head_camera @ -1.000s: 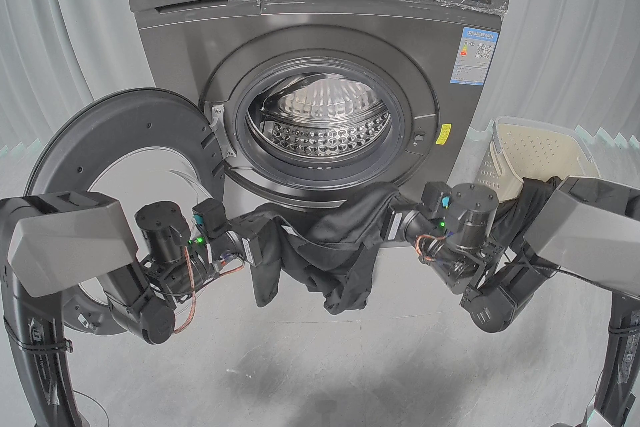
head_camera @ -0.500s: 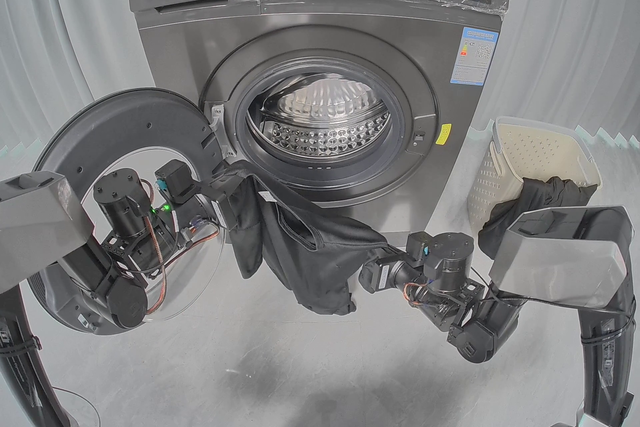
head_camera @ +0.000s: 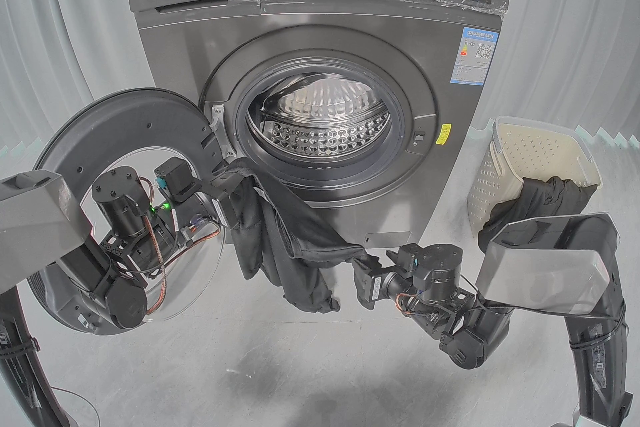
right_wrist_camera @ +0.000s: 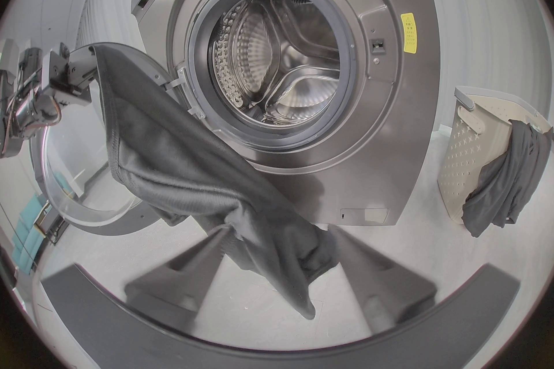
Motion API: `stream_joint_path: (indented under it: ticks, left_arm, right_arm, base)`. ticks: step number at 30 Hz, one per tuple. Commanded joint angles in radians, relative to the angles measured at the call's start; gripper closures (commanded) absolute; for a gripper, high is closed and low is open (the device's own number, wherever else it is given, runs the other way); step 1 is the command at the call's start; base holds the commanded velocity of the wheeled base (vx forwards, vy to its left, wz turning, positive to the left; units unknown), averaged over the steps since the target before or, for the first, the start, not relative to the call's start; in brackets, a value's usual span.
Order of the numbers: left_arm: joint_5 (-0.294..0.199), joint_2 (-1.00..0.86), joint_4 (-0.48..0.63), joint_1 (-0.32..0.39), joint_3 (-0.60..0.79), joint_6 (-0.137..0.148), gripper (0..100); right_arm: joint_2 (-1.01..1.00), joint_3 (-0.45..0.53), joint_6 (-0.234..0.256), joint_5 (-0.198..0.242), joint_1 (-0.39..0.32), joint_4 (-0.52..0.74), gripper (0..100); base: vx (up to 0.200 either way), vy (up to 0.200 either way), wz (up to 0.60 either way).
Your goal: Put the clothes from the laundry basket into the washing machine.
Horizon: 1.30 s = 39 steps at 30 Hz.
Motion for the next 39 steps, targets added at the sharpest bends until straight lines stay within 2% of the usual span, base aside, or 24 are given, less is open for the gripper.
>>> stream_joint_path:
  ticks: [1,13,19,26,28,30,34,36,39]
  left_arm:
    - [0.001,0.004,-0.001,-0.003,0.002,0.001,100]
    - [0.002,0.005,-0.001,-0.010,0.003,0.001,100]
    - [0.004,0.019,0.000,-0.015,0.002,0.007,100]
    - [0.004,0.030,-0.001,-0.016,0.000,0.007,100]
    - [0.004,0.030,-0.001,-0.016,0.000,0.007,100]
    - [0.004,0.030,-0.001,-0.016,0.000,0.006,100]
    - [0.004,0.030,-0.001,-0.016,0.002,0.004,100]
    - [0.004,0.030,-0.001,-0.016,0.002,0.002,100]
    - [0.004,0.030,-0.001,-0.015,0.002,0.002,100]
  right_arm:
    - [0.050,-0.008,-0.006,0.009,0.012,0.001,0]
    - [0.137,-0.041,-0.022,0.023,0.077,-0.002,0]
    - [0.136,-0.095,-0.056,0.096,0.108,-0.025,0]
    - [0.141,-0.205,-0.081,0.161,0.118,-0.002,0]
    - [0.142,-0.210,-0.081,0.162,0.118,0.001,0]
    - [0.153,-0.281,-0.081,0.167,0.120,0.070,0]
    - [0.191,-0.347,-0.081,0.175,0.123,0.101,0]
    - [0.223,-0.409,-0.079,0.173,0.124,0.129,0]
    - [0.240,-0.440,-0.079,0.173,0.126,0.135,0]
  base:
    - [0.000,0.000,0.00]
    - [0.000,0.000,0.00]
    - [0.000,0.000,0.00]
    - [0.000,0.000,0.00]
    - [0.000,0.000,0.00]
    - [0.000,0.000,0.00]
    - [0.000,0.000,0.00]
    - [0.000,0.000,0.00]
    - [0.000,0.000,0.00]
